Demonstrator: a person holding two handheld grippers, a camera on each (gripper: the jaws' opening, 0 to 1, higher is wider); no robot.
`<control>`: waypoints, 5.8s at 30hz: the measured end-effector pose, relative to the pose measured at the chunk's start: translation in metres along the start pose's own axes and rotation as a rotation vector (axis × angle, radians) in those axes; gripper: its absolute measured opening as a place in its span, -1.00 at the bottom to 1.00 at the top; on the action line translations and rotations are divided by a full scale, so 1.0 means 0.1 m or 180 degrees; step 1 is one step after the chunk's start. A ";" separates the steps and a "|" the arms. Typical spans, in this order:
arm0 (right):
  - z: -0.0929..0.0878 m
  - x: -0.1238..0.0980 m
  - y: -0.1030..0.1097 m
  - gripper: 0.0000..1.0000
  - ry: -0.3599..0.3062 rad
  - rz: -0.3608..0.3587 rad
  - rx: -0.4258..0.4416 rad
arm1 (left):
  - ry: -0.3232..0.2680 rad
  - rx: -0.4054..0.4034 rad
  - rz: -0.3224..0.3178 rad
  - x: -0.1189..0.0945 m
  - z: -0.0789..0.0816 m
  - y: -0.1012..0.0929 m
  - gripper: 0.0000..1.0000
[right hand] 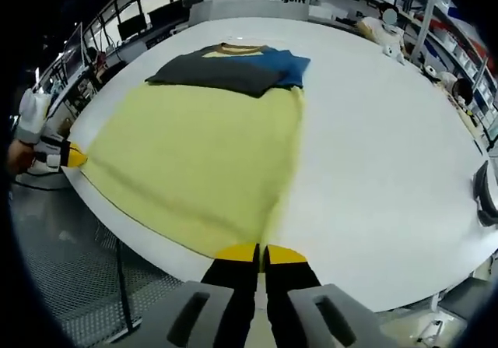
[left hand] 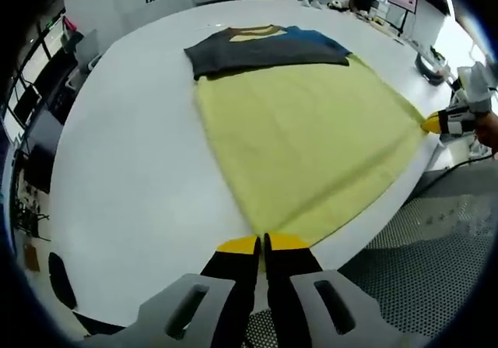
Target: Fold the garment on the visible template until the final outline fits inside the template.
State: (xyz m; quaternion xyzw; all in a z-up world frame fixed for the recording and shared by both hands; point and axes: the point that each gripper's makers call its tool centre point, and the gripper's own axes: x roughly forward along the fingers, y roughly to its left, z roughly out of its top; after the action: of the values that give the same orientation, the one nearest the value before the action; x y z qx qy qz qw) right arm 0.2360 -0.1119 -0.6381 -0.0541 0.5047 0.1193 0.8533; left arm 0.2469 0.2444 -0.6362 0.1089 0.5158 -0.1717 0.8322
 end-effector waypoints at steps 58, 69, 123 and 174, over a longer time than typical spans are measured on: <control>0.92 -0.50 -0.04 -1.00 -0.0324 -0.0184 -0.0299 | -0.0417 -0.0376 -0.0292 -0.45 0.62 0.24 -0.87; 1.38 -0.55 -0.11 -1.00 -0.0517 -0.0211 -0.0357 | -0.0713 -0.0502 -0.0210 -0.54 1.06 0.42 -0.87; 2.99 0.25 -0.58 -1.00 -0.0754 -0.0282 -0.0377 | -0.1281 -0.0695 0.0090 0.28 2.95 1.31 -0.87; 3.05 1.17 -0.51 -0.17 -0.0875 0.0003 -0.1427 | -0.1190 0.0726 0.0091 1.03 2.76 1.24 -0.03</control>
State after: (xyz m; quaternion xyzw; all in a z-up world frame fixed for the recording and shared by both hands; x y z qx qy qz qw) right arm 0.5622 -0.0789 -0.5938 -0.2249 0.3450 0.2348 0.8805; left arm 0.5648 0.2409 -0.6050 0.1759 0.3281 -0.2343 0.8980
